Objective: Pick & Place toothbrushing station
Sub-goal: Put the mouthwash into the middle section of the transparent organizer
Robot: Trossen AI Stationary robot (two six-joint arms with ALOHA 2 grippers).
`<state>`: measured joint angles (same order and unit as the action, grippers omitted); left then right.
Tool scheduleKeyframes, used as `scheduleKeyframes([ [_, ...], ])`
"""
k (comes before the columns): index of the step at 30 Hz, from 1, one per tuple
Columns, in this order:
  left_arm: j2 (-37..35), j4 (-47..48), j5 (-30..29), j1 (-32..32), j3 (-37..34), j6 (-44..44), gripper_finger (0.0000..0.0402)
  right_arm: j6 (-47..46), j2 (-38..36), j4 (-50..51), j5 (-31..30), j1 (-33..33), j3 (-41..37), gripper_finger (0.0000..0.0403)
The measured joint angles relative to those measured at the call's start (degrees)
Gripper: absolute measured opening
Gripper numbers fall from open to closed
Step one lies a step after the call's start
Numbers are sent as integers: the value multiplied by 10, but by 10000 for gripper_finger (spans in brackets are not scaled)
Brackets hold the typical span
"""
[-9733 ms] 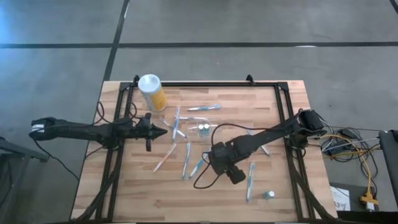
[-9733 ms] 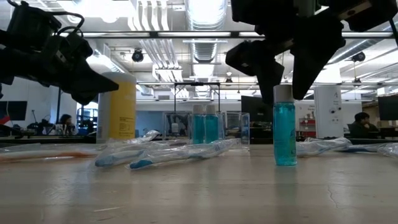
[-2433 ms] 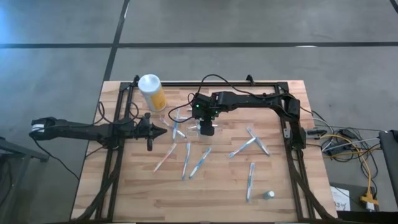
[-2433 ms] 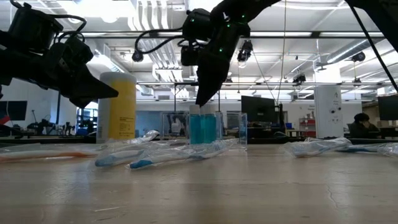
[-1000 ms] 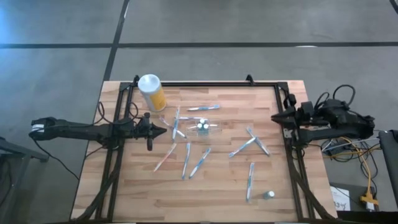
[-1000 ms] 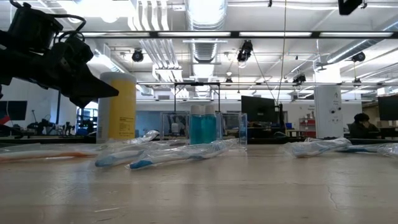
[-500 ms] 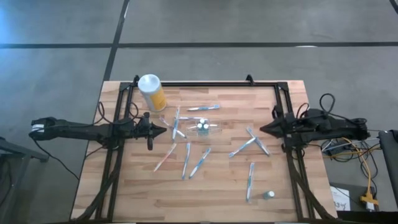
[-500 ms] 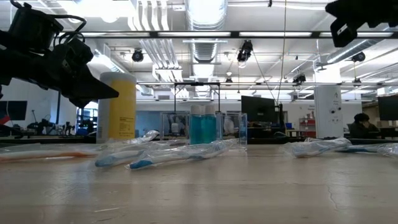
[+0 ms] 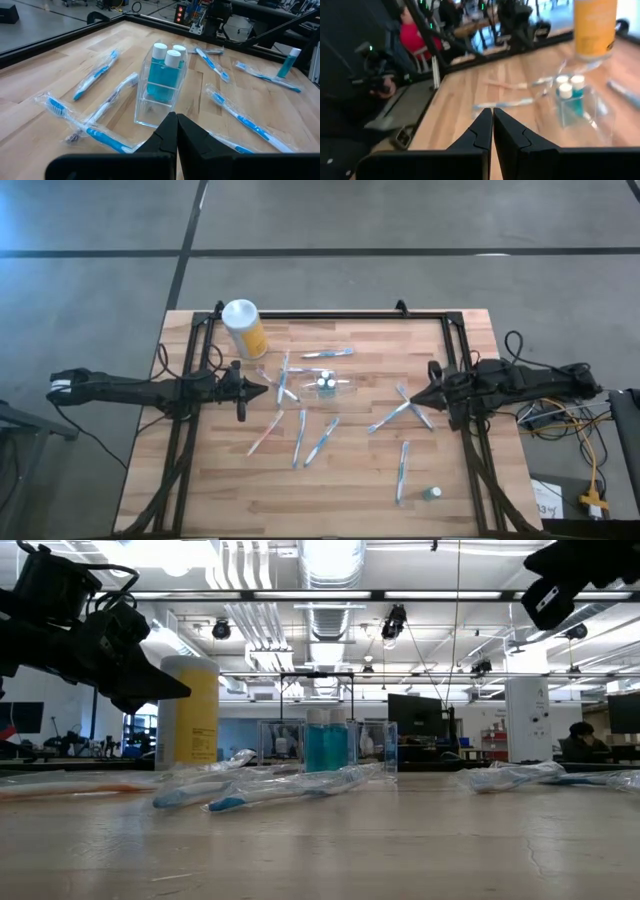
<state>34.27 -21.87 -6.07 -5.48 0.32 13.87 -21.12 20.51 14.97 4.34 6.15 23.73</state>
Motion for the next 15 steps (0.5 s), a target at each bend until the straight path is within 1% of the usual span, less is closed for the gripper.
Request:
scheduleKeyframes([
  [5, 0, 0, 0, 0, 0, 0, 5, -49, 136, 123, -49, 50, 116, 12],
  [8, 0, 0, 0, 0, 0, -3, 5, -101, 230, 230, -80, 96, 198, 12],
  [11, 0, 1, 0, 0, 0, -5, 5, -177, 319, 339, -115, 150, 277, 12],
  [13, 0, 1, 0, 0, 0, -7, 5, -233, 368, 394, -122, 187, 323, 12],
  [15, 0, 1, 0, 0, 0, -12, 5, -288, 411, 429, -123, 226, 363, 12],
])
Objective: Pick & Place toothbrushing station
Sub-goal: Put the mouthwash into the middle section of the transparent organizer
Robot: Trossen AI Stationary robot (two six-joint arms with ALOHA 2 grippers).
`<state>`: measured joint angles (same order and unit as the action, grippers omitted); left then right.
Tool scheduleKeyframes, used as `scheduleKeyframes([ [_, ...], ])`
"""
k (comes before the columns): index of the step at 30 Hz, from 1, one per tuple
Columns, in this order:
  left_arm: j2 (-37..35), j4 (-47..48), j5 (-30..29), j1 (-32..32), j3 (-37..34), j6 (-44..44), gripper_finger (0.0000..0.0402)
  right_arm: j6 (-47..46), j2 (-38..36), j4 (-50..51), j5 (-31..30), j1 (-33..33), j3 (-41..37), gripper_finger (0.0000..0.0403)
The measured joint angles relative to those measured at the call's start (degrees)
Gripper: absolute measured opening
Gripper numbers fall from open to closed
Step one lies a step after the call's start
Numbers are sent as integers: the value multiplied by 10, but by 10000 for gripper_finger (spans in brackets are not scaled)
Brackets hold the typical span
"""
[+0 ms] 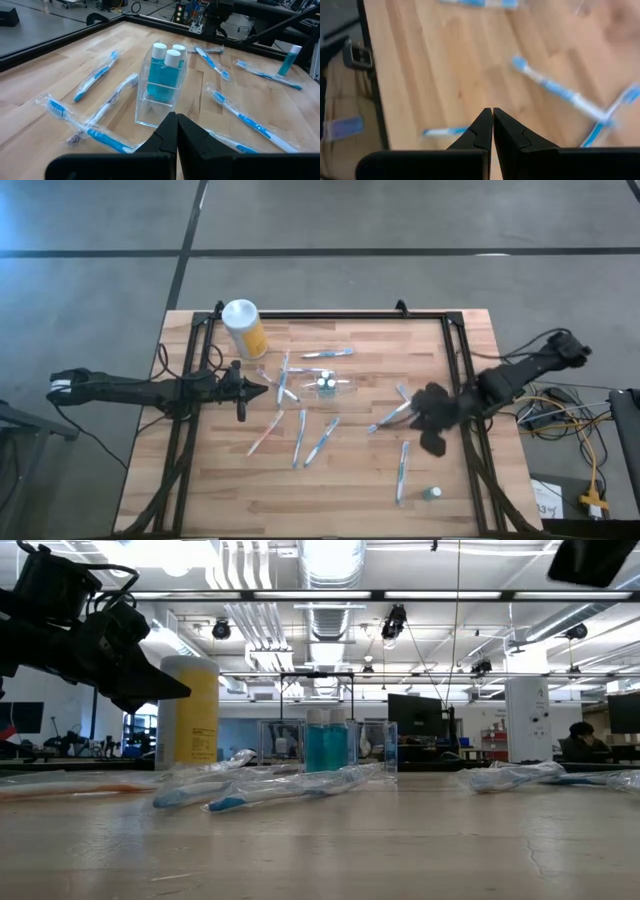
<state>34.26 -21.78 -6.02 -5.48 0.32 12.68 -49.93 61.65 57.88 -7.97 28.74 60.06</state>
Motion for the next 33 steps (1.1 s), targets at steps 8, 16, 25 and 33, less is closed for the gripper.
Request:
scheduleKeyframes([
  [8, 0, 0, 1, 0, 0, -3, 5, -284, 110, 76, -92, 158, 116, 12],
  [16, 0, 0, 3, 0, 0, -3, 5, -528, 203, 177, -104, 258, 187, 38],
  [25, 0, 0, 10, 0, 0, -3, 5, -553, 284, 178, -22, 273, 254, 163],
  [33, 0, 12, 24, 0, 0, -3, 5, -566, 343, 184, 21, 273, 272, 259],
])
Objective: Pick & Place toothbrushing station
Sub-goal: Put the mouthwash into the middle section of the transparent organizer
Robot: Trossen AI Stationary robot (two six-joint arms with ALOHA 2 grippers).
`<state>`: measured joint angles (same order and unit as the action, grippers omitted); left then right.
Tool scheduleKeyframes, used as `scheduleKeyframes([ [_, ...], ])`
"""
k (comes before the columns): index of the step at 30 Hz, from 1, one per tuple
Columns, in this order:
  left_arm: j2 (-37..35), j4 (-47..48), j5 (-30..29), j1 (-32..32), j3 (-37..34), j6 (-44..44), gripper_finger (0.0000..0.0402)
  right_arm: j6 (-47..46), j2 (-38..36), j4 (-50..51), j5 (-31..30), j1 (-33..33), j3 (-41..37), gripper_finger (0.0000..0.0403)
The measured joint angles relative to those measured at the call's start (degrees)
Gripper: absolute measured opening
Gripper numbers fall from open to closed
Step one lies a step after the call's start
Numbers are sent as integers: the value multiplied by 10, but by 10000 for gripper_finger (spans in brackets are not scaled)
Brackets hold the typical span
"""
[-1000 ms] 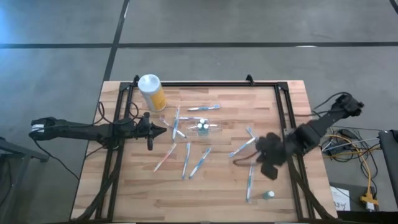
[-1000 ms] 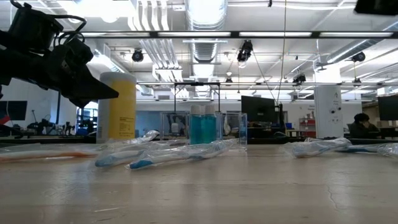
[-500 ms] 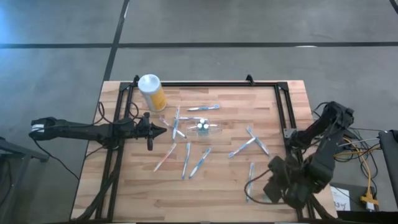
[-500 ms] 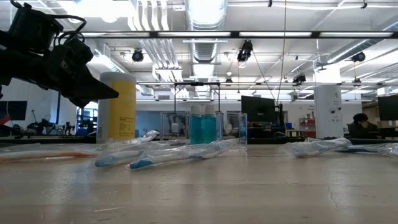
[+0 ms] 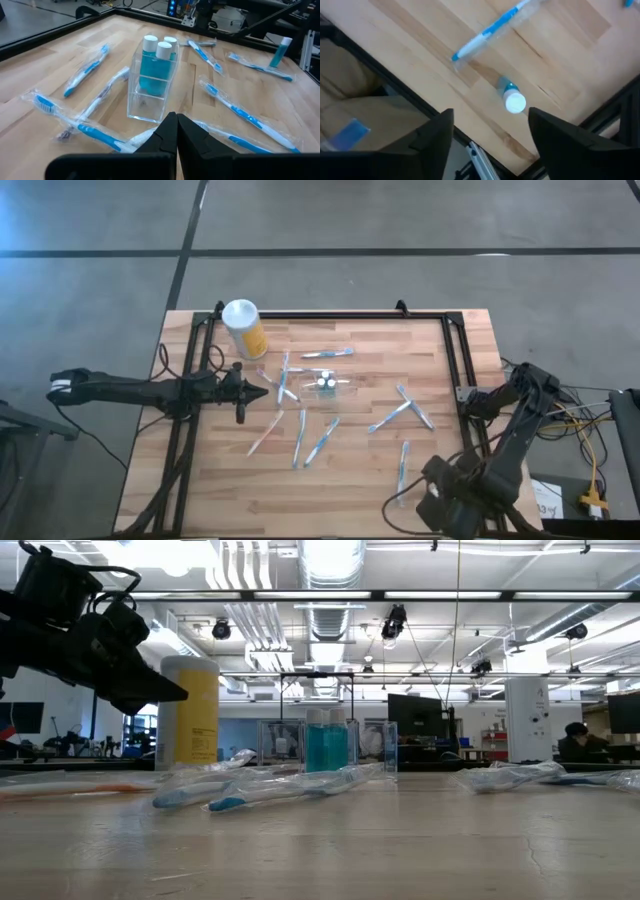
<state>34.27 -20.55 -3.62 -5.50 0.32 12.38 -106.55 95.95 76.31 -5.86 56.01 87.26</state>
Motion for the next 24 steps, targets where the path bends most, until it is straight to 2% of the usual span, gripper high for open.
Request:
scheduleKeyframes([
  [9, 0, 1, 0, 0, 0, 0, 5, -17, 39, 18, 33, 0, -2, 294],
  [24, 0, 1, 0, 0, 0, 2, 5, -12, 67, 9, 35, 6, -17, 287],
])
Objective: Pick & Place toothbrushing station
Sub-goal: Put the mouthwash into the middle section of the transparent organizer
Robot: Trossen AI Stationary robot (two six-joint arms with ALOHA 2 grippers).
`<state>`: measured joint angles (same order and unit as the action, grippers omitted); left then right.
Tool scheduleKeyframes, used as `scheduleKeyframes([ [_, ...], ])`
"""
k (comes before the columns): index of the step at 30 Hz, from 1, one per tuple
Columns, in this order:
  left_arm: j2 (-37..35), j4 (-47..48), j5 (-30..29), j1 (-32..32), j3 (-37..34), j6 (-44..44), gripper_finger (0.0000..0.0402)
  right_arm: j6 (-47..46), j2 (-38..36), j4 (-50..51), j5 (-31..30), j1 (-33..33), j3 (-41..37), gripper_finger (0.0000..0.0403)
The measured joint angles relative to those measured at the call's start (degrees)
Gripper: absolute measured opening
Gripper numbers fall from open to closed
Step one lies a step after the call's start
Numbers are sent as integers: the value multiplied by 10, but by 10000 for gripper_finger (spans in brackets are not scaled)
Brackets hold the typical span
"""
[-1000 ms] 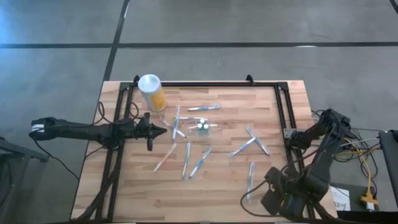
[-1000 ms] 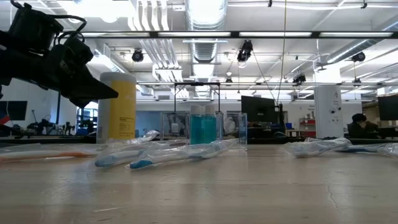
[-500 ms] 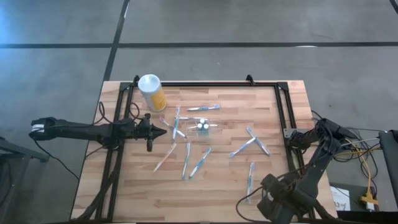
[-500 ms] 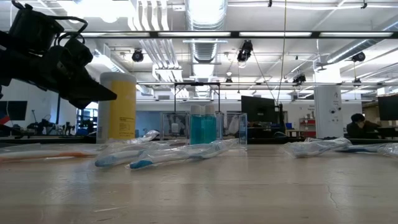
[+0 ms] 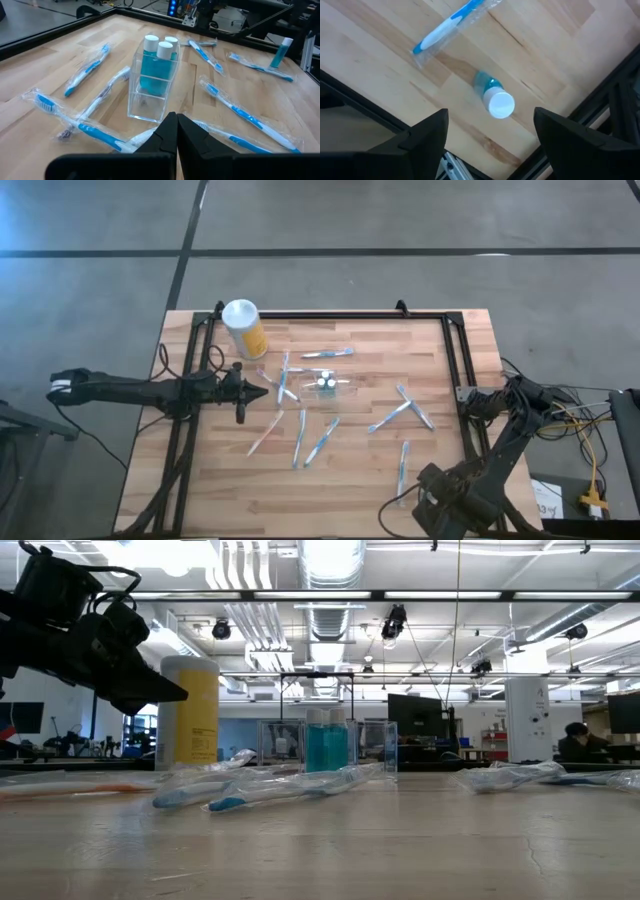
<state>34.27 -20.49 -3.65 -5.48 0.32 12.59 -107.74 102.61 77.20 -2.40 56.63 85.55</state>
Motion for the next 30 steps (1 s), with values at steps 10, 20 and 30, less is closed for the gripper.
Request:
scheduleKeyframes([
  [10, 0, 0, 0, 0, 0, 0, 5, -10, 0, -33, 14, 1, -35, 271],
  [20, 0, 0, 0, 0, 0, 0, 5, -7, -1, -86, 15, 1, -76, 250],
  [30, 0, 0, 0, 0, 0, 0, 5, 6, -2, -87, 14, 1, -80, 217],
])
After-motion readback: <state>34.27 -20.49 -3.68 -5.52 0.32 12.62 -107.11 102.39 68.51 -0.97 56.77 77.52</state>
